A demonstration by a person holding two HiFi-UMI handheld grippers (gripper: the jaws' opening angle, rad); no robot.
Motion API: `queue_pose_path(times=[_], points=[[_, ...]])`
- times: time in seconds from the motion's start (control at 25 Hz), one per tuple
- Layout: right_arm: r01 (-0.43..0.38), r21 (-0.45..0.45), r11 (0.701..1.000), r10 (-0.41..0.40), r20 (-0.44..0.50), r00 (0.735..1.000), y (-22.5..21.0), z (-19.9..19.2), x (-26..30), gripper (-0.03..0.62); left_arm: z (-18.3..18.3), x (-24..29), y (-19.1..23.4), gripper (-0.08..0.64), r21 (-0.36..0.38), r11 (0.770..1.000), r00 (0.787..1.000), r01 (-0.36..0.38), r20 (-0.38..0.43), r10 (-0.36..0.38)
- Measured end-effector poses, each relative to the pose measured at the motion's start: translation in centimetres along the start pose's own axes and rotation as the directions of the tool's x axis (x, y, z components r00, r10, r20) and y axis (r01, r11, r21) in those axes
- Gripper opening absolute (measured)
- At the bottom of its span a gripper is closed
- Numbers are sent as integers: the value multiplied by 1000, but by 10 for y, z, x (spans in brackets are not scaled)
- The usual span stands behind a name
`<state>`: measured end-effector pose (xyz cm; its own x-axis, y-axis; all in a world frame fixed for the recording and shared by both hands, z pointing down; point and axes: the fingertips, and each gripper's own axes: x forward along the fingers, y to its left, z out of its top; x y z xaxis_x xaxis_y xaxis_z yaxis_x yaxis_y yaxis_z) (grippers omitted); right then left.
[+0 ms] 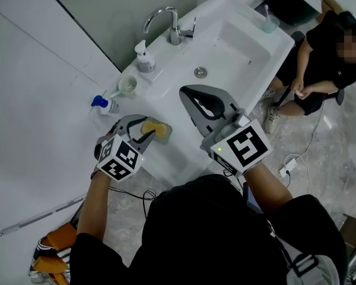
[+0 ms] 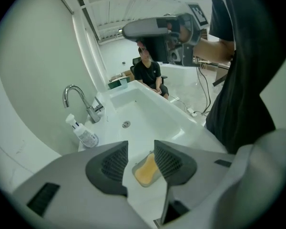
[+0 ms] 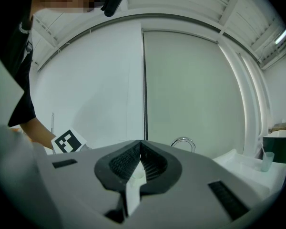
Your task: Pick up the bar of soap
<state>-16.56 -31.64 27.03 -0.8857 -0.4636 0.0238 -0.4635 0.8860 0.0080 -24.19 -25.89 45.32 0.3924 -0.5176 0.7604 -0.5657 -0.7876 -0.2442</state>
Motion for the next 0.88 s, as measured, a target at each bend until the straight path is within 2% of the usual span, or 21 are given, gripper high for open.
queue_pose_path(times=[0.16,0.2,0.44,0.88], points=[[16,-4,1000,-16,-11,1000,-1,-5,-1,8,-16,20,-4,163,8,999,998,32,-50,-32],[17,-1,1000,-17,-12,1000,0,-6,-1,8,-21,26,-6,184,2,999,997,45,-64,-45],[34,0,999,-34,-27,999,-1,-11,0,8,-49,56,-20,199,-21,993,983,116,-142,-118],[70,10,997,-69,-62,996,-7,-18,0,8,-82,93,-26,199,36,980,954,196,-240,-182]])
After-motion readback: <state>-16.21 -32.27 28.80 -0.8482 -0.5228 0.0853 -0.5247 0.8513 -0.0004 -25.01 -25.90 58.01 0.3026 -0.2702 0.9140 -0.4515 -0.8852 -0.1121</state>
